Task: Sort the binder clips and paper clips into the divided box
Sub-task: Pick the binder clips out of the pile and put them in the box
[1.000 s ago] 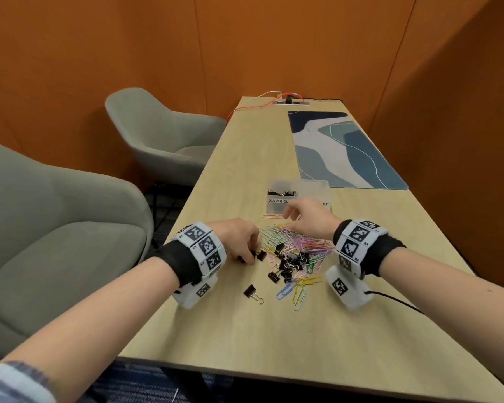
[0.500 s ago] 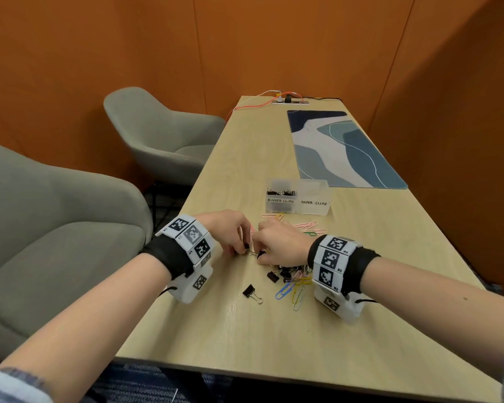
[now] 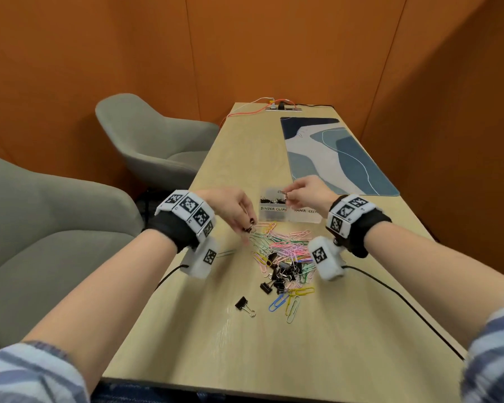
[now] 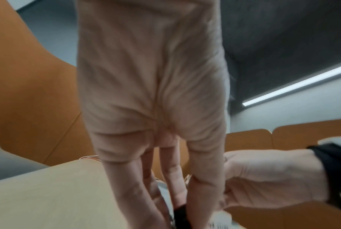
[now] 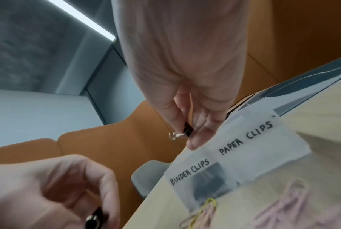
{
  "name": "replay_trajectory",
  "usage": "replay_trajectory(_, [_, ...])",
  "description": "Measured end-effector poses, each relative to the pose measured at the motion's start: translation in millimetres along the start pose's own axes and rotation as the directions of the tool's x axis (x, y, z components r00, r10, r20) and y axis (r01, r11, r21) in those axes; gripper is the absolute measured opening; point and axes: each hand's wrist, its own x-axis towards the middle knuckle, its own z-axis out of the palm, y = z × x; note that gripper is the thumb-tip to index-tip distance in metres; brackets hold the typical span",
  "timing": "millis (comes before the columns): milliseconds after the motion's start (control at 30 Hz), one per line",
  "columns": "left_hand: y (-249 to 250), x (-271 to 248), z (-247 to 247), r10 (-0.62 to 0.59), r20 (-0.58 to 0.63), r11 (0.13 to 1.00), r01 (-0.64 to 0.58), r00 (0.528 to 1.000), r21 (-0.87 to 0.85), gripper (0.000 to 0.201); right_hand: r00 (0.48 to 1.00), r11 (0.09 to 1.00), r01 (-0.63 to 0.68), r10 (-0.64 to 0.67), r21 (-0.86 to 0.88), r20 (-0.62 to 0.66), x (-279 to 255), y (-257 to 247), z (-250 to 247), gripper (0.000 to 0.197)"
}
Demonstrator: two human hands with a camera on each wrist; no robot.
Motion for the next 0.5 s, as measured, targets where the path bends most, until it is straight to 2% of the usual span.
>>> replay_trajectory(133, [18, 28, -12, 0.036, -0.185, 0.998, -0.045, 0.982, -0.046, 0.009, 1.0, 0.995, 0.012, -0.013, -0.104, -0.014, 17, -3, 6, 0.024])
replay_trajectory(233, [29, 47, -11, 0.036, -0.354, 0.999, -0.033, 0.935, 0.016, 0.006, 0.995, 0.987, 0.039, -0.053, -0.157, -0.08, 13, -3, 9, 0.029])
replay_trajectory(333, [34, 59, -5, 0.061, -0.447, 0.994, -0.016, 0.892, 0.104, 0.02, 0.988, 0.961, 0.111, -0.135, -0.255, -0.075, -7, -3, 4, 0.032])
replay_trajectory(433, [34, 60, 1, 0.108, -0.457, 0.97, 0.007, 0.883, 0.243, 0.027, 0.975, 0.921, 0.217, -0.19, -0.324, 0.113, -35, -1, 0, 0.022])
replay_trajectory(500, [36, 53, 6, 0.187, -0.476, 0.949, -0.033, 0.859, 0.313, 0.026, 0.946, 0.887, 0.274, -0.179, -0.372, 0.272, -54, 2, -4, 0.018])
